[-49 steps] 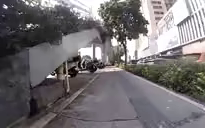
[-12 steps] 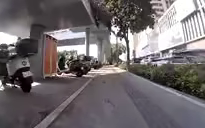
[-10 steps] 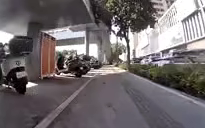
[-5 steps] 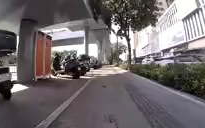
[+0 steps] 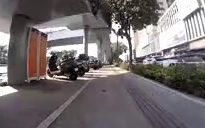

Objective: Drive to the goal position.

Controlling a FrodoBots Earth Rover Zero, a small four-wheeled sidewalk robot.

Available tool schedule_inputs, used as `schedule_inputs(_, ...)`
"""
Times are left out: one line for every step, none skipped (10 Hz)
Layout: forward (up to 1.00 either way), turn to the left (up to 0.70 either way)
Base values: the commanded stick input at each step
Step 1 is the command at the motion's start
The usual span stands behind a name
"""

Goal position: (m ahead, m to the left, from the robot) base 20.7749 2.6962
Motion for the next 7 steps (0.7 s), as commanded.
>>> schedule_inputs(0.7,0.0)
schedule_inputs(0.7,0.0)
schedule_inputs(0.7,0.0)
schedule_inputs(0.7,0.0)
schedule_inputs(0.7,0.0)
schedule_inputs(0.7,0.0)
schedule_inputs(0.7,0.0)
